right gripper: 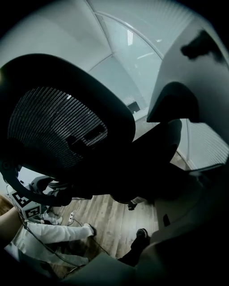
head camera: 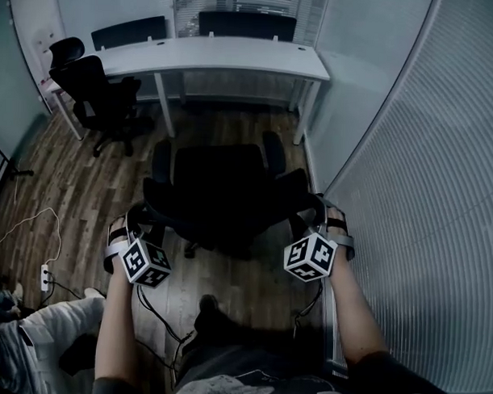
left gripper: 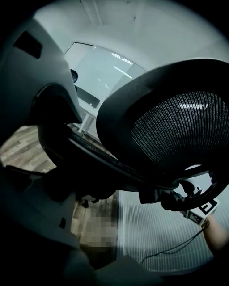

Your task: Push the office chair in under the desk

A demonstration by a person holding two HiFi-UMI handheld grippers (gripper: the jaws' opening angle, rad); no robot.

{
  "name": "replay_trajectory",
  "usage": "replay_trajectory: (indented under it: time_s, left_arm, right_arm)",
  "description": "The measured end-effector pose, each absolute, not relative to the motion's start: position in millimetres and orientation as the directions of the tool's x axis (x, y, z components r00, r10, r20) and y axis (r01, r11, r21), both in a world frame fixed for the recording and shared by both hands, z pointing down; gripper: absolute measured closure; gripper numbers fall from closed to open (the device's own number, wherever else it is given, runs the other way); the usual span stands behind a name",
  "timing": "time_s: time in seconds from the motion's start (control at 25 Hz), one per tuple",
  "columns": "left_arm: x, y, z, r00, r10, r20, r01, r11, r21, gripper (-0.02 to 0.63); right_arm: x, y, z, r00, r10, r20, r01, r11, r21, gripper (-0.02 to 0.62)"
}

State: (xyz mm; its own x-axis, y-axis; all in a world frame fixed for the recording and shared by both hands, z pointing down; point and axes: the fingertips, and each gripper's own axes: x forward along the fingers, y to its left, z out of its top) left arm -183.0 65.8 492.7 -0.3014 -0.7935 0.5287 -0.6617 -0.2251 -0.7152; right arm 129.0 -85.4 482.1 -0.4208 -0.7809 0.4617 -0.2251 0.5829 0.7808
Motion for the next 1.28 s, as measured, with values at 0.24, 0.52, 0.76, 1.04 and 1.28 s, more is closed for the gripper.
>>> replay_trajectory:
  time_s: [0.24, 0.52, 0.76, 1.04, 1.28]
  left_arm:
    - [-218.6, 11.2, 491.4, -0.265, -0.822, 0.504, -0.641, -0.241, -0.729, 0.321]
    - [-258.6, -47.7, 495.2, -0.242, -0.818, 0.522, -0.625, -0.28, -0.729, 0.327]
    - [-292.7, -97.7, 490.9, -0.221, -0.821, 0.527, -0.618, -0.3, -0.726, 0.327]
    - [-319.2, -135.8, 495.8, -0.202, -0.829, 0.521, -0.605, -0.313, -0.732, 0.327]
    - [-328.8, -143.6, 512.9, -0.19, -0.838, 0.512, -0.594, -0.317, -0.739, 0.327]
  right_arm:
    - [97.7, -132.8, 484.5, -0.374, -0.798, 0.473, -0.242, 0.576, 0.781, 0.321]
    - [61.2, -186.9, 489.8, -0.313, -0.805, 0.505, -0.256, 0.583, 0.771, 0.321]
    - [31.3, -226.2, 485.4, -0.291, -0.818, 0.495, -0.277, 0.568, 0.775, 0.321]
    - [8.9, -255.2, 492.0, -0.261, -0.823, 0.504, -0.291, 0.565, 0.772, 0.321]
    - [0.8, -257.1, 511.3, -0.257, -0.831, 0.494, -0.303, 0.554, 0.775, 0.321]
